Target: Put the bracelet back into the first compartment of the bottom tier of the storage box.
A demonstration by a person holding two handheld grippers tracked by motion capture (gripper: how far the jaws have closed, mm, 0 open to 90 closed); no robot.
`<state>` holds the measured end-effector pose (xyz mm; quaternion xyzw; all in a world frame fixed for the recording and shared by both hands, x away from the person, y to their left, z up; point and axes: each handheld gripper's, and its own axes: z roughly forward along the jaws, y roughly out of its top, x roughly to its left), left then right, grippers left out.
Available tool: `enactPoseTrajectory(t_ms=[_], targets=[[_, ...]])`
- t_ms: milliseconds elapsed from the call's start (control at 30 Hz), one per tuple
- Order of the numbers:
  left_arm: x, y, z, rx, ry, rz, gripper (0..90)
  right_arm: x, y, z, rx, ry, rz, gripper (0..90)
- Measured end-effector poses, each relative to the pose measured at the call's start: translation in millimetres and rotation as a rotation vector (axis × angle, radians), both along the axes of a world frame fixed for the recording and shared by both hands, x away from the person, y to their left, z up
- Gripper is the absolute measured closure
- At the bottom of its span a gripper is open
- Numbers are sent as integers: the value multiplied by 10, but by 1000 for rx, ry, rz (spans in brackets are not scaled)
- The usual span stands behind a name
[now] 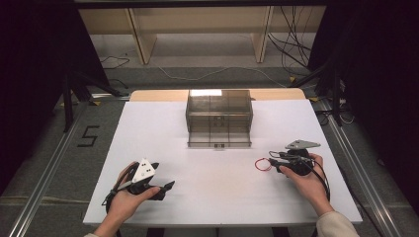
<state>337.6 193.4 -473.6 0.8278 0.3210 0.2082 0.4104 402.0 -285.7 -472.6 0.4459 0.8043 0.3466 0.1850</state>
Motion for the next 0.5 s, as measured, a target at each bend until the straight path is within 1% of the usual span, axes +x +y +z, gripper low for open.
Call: enactPoseTrajectory(t_ms=[33, 67, 167, 267, 300, 500], targets=[[2, 0, -4, 1, 1, -1, 161, 16, 11, -16, -3, 9, 8, 539], [4, -1, -4, 0, 2, -2, 161, 21, 17, -19, -5, 17, 4, 551], [9, -4, 1, -1, -1, 2, 161, 45, 27, -29, -2, 28, 6, 592], [10, -4, 0, -2, 0, 0, 161, 60, 43, -34, -8, 33, 7, 618], [11, -4, -1, -2, 0, 0, 161, 75, 60, -43, -19, 39, 12, 647], [13, -4, -3, -3, 1, 0, 161, 123, 93, -67, -35, 51, 15, 705]])
